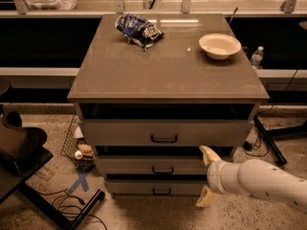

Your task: Open middle drawer

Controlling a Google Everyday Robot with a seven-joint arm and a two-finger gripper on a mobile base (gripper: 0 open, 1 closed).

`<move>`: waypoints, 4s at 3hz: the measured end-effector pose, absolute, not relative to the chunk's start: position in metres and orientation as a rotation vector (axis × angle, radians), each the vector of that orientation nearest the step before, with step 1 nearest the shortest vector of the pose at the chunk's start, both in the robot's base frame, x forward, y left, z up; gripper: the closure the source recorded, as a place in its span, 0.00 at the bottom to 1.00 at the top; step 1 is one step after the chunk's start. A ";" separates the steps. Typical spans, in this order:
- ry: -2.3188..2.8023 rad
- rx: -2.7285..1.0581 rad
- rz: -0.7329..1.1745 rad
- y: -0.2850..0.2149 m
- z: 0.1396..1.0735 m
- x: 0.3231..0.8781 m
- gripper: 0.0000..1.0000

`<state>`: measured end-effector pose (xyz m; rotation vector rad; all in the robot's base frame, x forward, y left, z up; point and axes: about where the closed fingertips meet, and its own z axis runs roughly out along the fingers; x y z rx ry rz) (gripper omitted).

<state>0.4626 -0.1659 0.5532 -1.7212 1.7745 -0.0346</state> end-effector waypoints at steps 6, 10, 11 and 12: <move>1.881 -1.778 -0.063 -0.173 0.438 0.540 0.00; 1.906 -1.842 -0.061 -0.169 0.416 0.548 0.72; 1.906 -1.843 -0.059 -0.168 0.416 0.547 0.95; 1.905 -1.843 -0.059 -0.168 0.420 0.547 1.00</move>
Offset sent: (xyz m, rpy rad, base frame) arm 0.0074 0.0042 -0.0253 -0.0616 0.0131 0.0144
